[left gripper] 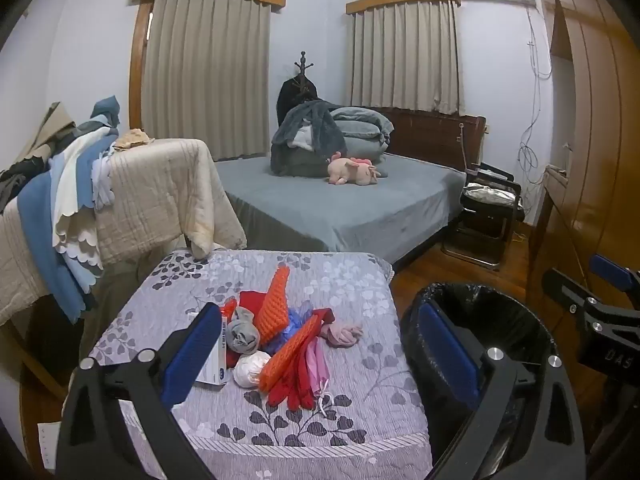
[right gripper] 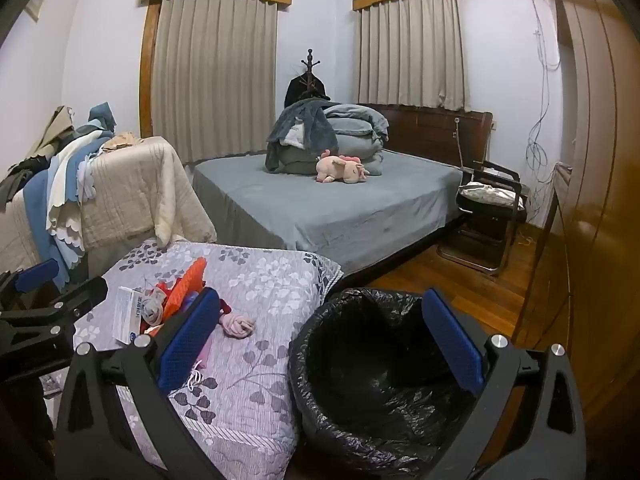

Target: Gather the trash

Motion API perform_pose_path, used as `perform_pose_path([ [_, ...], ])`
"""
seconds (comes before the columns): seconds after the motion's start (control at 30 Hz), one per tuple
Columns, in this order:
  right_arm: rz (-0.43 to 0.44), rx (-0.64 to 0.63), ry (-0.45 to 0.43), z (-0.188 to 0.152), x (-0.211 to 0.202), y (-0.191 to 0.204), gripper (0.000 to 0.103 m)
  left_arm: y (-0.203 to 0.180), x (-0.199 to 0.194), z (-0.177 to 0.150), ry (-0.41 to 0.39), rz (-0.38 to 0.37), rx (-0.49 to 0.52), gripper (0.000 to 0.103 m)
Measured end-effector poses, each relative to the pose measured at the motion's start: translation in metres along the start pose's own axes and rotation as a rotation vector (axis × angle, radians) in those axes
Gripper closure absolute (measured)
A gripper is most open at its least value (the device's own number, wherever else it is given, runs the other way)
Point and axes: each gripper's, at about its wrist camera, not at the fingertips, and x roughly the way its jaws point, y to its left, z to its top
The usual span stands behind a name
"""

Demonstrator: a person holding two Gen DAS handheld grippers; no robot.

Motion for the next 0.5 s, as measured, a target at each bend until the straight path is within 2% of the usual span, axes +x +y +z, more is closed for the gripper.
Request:
perform_pose_path([
  [0.5,0.0,0.001,0.005,-0.0011,0.0022,0.0,0.005,-0.0007,-0.0003,0.0001,-0.001,0.005,0.011,0.006],
])
